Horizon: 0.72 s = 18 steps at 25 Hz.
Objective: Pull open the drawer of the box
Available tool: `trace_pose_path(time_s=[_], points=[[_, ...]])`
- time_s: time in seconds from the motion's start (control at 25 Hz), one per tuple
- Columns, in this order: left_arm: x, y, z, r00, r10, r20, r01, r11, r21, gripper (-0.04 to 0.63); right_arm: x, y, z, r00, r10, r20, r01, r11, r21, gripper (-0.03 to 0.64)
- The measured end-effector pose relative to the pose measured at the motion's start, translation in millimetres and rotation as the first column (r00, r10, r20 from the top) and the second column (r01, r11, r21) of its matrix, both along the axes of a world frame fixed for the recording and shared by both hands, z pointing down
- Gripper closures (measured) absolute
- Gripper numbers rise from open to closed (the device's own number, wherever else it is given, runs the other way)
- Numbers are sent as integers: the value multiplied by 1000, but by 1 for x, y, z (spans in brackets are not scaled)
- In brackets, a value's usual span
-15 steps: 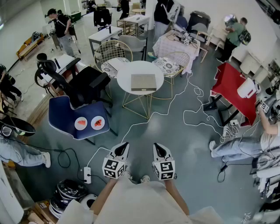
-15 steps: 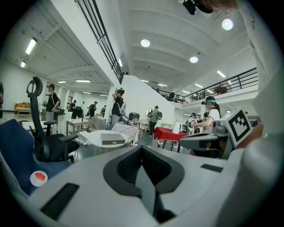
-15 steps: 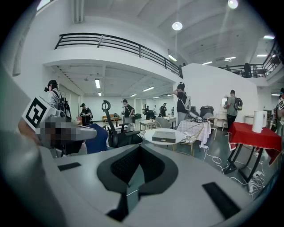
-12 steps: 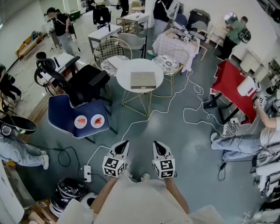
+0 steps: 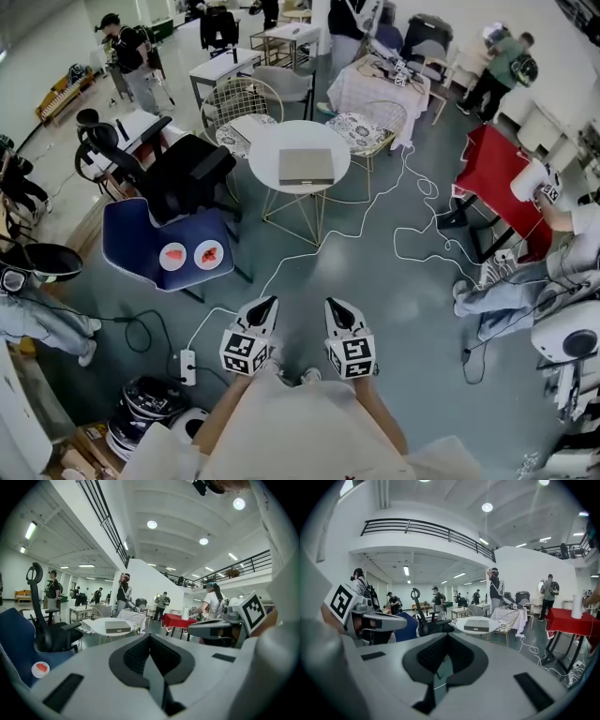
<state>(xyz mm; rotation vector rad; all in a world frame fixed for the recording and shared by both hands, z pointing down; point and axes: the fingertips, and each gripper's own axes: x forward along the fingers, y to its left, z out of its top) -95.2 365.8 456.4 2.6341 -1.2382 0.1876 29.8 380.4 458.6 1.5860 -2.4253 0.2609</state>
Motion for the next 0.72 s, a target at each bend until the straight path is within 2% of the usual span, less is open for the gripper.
trace_pose_path(time_s=[0.4,0.72], points=[[15,0,2,999,-35,14,35,999,-10,583,16,3,2,999,-48,-18,48,999,1,601],[27,-15,4,996,-83,26,82,997,9,583,50,2,18,998,-51,-20,51,999,-18,601]])
